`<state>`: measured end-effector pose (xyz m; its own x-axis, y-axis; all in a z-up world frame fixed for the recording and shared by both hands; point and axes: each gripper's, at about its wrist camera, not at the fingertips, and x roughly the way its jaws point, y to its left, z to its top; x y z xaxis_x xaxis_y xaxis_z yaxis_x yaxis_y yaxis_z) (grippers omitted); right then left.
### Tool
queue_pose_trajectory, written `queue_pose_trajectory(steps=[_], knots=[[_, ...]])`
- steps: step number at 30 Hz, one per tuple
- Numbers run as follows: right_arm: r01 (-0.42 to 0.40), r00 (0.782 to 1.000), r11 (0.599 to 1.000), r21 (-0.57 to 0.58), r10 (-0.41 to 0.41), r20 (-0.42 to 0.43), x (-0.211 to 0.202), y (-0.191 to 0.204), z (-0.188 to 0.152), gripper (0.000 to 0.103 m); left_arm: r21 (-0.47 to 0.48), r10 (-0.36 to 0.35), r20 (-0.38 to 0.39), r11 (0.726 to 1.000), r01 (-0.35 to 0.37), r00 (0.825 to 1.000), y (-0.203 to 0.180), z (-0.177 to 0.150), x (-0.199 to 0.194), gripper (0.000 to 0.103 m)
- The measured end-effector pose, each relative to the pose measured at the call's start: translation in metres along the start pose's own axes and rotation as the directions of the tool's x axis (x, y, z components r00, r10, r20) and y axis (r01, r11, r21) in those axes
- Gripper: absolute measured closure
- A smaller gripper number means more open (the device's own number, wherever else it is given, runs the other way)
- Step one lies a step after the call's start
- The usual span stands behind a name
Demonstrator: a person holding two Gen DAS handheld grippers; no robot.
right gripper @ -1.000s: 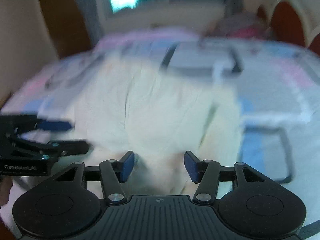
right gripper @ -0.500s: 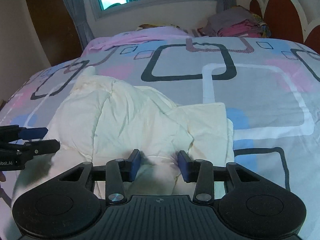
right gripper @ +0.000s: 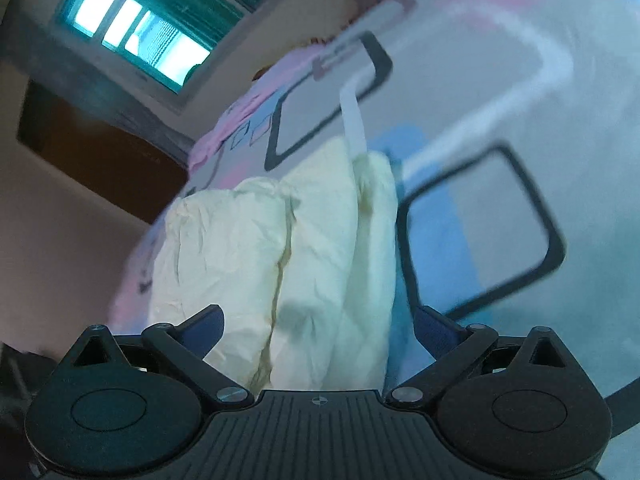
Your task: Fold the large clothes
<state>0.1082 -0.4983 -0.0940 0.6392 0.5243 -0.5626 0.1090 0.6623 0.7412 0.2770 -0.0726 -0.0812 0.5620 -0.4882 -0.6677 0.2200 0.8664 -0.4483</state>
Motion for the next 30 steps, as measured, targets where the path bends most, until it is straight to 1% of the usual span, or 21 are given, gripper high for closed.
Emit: queue_pose_trajectory(steps=[1,2,5,8,10,11,12,14,20,25,27,29,30], knots=[[-0.011,1.000,1.000,0.015,0.011,-0.005,0.003,-0.003,-0.001,0.001,-0.022,-0.014,-0.015,1.000,0.013,1.000,0.003,-0.001,0.005,0.003],[-0.031,0.999,0.999,0.042,0.032,-0.009,0.007,-0.009,-0.002,0.000,-0.036,-0.013,-0.026,0.999,0.012,1.000,0.003,-0.002,0.009,0.003],[-0.067,0.997,0.990,0.121,0.070,-0.019,0.013,-0.026,-0.005,0.000,-0.065,-0.030,-0.041,0.997,0.027,0.999,0.005,-0.007,0.016,0.003],[-0.112,0.993,0.984,0.139,0.114,-0.011,0.013,-0.032,-0.003,0.000,-0.112,-0.055,-0.049,0.992,0.050,0.997,0.009,-0.012,0.019,0.002],[-0.144,0.988,0.979,0.142,0.150,-0.027,0.016,-0.033,-0.001,0.000,-0.143,-0.068,-0.053,0.988,0.060,0.996,0.013,-0.014,0.023,0.001],[-0.148,0.987,0.979,0.139,0.155,-0.037,0.019,-0.032,0.000,0.000,-0.155,-0.077,-0.055,0.986,0.067,0.996,0.015,-0.014,0.024,0.003],[-0.145,0.987,0.981,0.127,0.152,-0.048,0.023,-0.031,0.000,0.000,-0.162,-0.086,-0.053,0.984,0.076,0.995,0.016,-0.015,0.025,0.005],[-0.139,0.987,0.986,0.097,0.145,-0.067,0.026,-0.026,0.001,0.000,-0.170,-0.111,-0.053,0.980,0.100,0.992,0.016,-0.016,0.027,0.013],[-0.138,0.981,0.989,0.056,0.144,-0.132,0.047,-0.015,0.008,0.000,-0.152,-0.120,-0.077,0.982,0.108,0.990,0.013,-0.009,0.033,0.013],[-0.149,0.968,0.989,-0.017,0.142,-0.208,0.068,0.000,0.013,0.000,-0.164,-0.146,-0.099,0.978,0.129,0.984,0.014,-0.005,0.044,0.013],[-0.153,0.966,0.986,-0.060,0.137,-0.217,0.075,0.008,0.012,0.000,-0.175,-0.157,-0.101,0.975,0.138,0.982,0.014,-0.005,0.049,0.013],[-0.160,0.964,0.984,-0.077,0.139,-0.228,0.082,0.013,0.013,0.000,-0.173,-0.161,-0.101,0.975,0.142,0.982,0.015,-0.004,0.052,0.013],[-0.161,0.964,0.983,-0.086,0.138,-0.228,0.083,0.014,0.012,0.002,-0.171,-0.165,-0.096,0.974,0.147,0.982,0.015,-0.004,0.053,0.014]])
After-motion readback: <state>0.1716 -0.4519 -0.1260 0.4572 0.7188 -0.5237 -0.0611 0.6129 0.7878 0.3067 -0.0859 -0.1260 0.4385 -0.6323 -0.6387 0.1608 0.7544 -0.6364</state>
